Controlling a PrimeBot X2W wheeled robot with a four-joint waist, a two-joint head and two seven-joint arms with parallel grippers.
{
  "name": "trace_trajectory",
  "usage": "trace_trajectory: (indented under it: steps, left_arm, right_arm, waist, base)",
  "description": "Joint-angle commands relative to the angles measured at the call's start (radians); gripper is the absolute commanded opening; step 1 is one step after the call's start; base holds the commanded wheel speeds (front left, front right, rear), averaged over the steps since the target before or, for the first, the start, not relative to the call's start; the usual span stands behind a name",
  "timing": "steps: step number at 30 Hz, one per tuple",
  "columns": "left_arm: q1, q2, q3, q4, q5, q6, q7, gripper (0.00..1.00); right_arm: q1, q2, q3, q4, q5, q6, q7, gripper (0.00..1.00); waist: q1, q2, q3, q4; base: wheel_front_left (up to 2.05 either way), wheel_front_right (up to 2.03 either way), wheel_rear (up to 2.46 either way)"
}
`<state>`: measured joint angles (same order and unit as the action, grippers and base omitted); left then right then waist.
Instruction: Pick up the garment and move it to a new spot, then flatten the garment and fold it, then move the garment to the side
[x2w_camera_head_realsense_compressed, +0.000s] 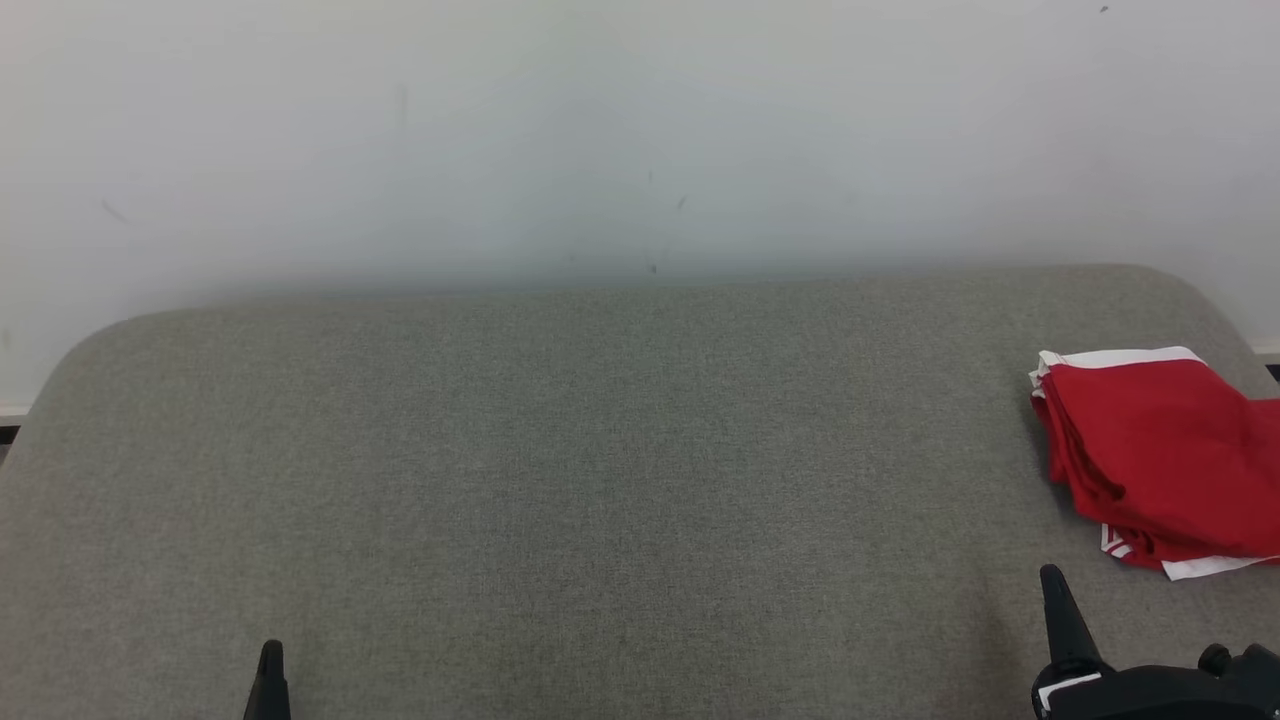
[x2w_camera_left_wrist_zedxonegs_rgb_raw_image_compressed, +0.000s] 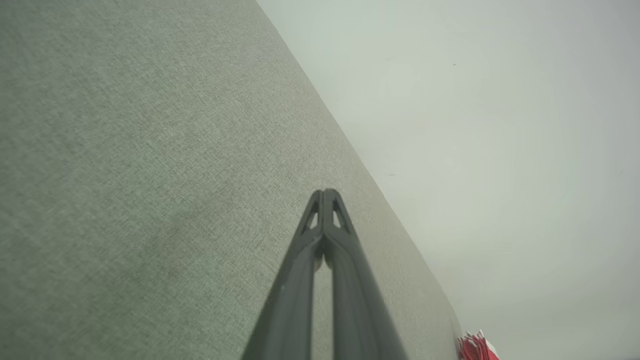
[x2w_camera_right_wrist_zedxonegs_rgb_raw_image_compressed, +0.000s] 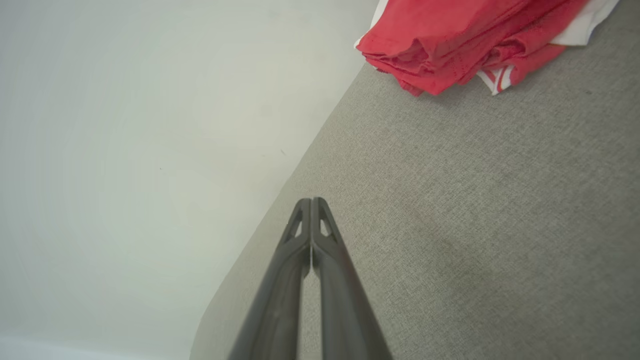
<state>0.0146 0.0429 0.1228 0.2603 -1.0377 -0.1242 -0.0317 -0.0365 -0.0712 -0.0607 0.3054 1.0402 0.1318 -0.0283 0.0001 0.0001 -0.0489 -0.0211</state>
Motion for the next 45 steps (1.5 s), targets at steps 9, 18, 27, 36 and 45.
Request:
trace_trajectory:
  steps: [9, 18, 27, 36, 45]
  left_arm:
    - [-0.042, 0.007, -0.002, -0.014, -0.117, -0.006, 0.031, 0.00]
    - [-0.060, 0.008, -0.004, -0.014, -0.204, -0.007, 0.053, 0.00]
    - [-0.073, 0.008, -0.005, -0.015, -0.278, -0.008, 0.072, 0.00]
    - [-0.090, 0.008, -0.006, -0.015, -0.356, -0.009, 0.092, 0.00]
    - [-0.102, 0.009, -0.006, -0.016, -0.429, -0.009, 0.111, 0.00]
  right_arm:
    - [-0.030, 0.004, -0.013, -0.022, 0.118, -0.001, 0.029, 0.00]
    - [-0.038, 0.008, -0.022, -0.030, 0.207, -0.001, 0.051, 0.00]
    - [-0.047, 0.011, -0.028, -0.037, 0.277, -0.001, 0.070, 0.00]
    - [-0.053, 0.014, -0.035, -0.044, 0.354, -0.002, 0.091, 0.00]
    - [-0.063, 0.016, -0.042, -0.051, 0.425, -0.002, 0.108, 0.00]
  waist:
    - [-0.0001, -0.0001, 0.008, 0.003]
    - [-0.0001, -0.0001, 0.015, 0.006]
    - [-0.0001, -0.0001, 0.021, 0.009]
    - [-0.0001, -0.0001, 0.028, 0.011]
    - [-0.0001, -0.0001, 0.035, 0.014]
  base:
    - [0.00, 0.00, 0.00]
    - [0.00, 0.00, 0.00]
    - [0.00, 0.00, 0.00]
    - [0.00, 0.00, 0.00]
    - [0.00, 0.00, 0.00]
